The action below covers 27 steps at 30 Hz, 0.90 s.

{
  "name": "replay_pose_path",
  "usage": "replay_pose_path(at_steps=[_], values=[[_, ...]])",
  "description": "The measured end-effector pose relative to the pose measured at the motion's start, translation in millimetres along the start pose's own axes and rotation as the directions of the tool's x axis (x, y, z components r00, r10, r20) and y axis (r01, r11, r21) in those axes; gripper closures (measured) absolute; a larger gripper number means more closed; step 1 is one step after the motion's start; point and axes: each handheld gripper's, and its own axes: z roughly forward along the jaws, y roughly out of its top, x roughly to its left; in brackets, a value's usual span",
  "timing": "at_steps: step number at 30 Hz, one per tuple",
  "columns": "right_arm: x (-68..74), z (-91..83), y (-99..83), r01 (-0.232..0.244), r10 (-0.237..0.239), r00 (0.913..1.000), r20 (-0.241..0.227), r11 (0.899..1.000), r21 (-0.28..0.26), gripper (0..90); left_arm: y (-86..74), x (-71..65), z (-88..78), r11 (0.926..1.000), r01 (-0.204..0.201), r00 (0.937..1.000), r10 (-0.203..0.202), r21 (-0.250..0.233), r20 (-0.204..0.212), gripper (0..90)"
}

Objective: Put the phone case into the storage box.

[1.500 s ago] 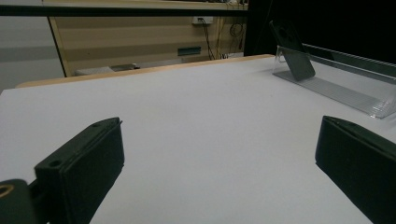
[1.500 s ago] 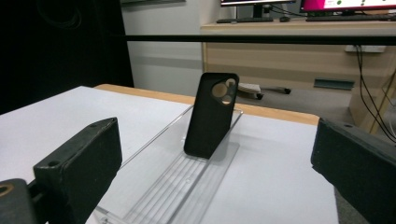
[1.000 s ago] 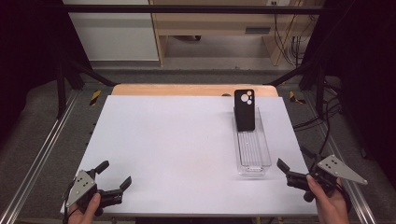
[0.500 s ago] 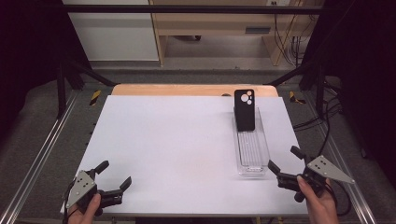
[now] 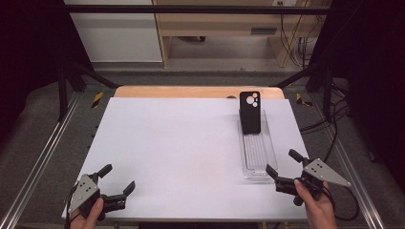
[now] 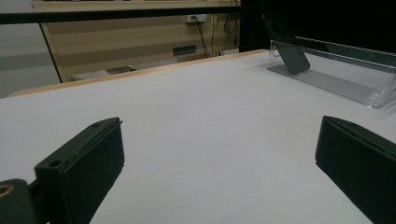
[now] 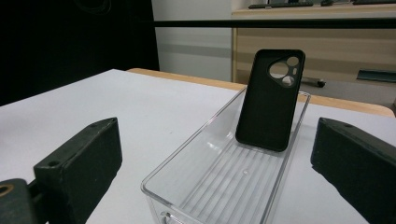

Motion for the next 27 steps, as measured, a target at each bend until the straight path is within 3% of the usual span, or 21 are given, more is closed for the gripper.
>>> replay_pose_path(at_steps=[27], values=[[3.0, 2.8, -11.8, 0.025, -0.025, 0.9997, -0.005, 0.999, 0.021, 2.6, 0.4, -1.0, 0.7, 1.0000, -0.008, 0.9999, 0.008, 0.000, 0.008, 1.2]])
